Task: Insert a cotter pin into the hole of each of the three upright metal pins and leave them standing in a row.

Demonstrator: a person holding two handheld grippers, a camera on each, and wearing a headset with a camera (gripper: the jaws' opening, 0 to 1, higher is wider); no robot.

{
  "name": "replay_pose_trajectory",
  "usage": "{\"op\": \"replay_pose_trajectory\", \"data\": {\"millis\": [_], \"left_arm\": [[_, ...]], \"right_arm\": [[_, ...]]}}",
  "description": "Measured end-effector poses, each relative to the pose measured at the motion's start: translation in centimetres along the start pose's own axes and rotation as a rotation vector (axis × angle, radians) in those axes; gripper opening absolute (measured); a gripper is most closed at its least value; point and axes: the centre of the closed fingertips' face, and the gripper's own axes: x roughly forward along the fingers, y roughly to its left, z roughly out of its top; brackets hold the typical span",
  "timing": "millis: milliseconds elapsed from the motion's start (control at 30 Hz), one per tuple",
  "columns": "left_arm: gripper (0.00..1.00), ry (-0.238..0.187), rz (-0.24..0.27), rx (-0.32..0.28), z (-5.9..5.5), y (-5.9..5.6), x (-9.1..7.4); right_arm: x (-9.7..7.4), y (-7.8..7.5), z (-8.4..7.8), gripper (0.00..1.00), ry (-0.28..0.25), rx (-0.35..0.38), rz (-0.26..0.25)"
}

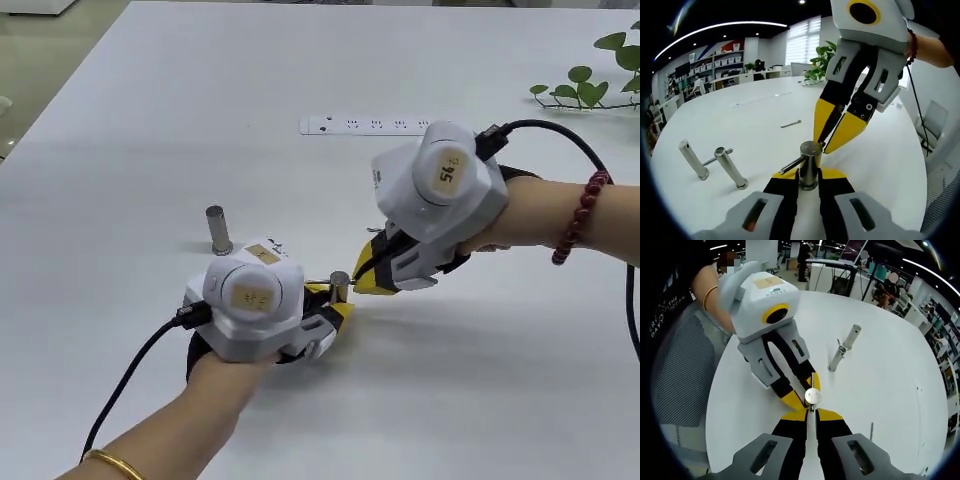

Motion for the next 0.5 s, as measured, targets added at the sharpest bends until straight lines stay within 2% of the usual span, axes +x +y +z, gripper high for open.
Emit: {"op": "replay_pose_trajectory", "data": {"millis": [100, 267, 400, 500], "left_arm": [[0.25, 0.014, 0.008, 0.006, -0.4, 0.1, -0.2], [0.31, 0.018, 0.0, 0.007, -0.5, 0.1, -0.9], [0.38, 0.004, 0.001, 0.002, -0.3, 0.2, -1.4], [0.39, 0.008, 0.012, -0.007, -0.3, 0.4, -2.0]], "right_arm": [[0.1, -0.2, -0.1, 0.11, -0.006, 0.013, -0.006], [0.3, -0.1, 0.5, 0.16, -0.055, 0.089, 0.006], [0.6, -0.2, 1.1, 0.17, -0.091, 0.138, 0.018], [0.8, -0.3, 1.5, 0.17, -0.11, 0.17, 0.026]]}}
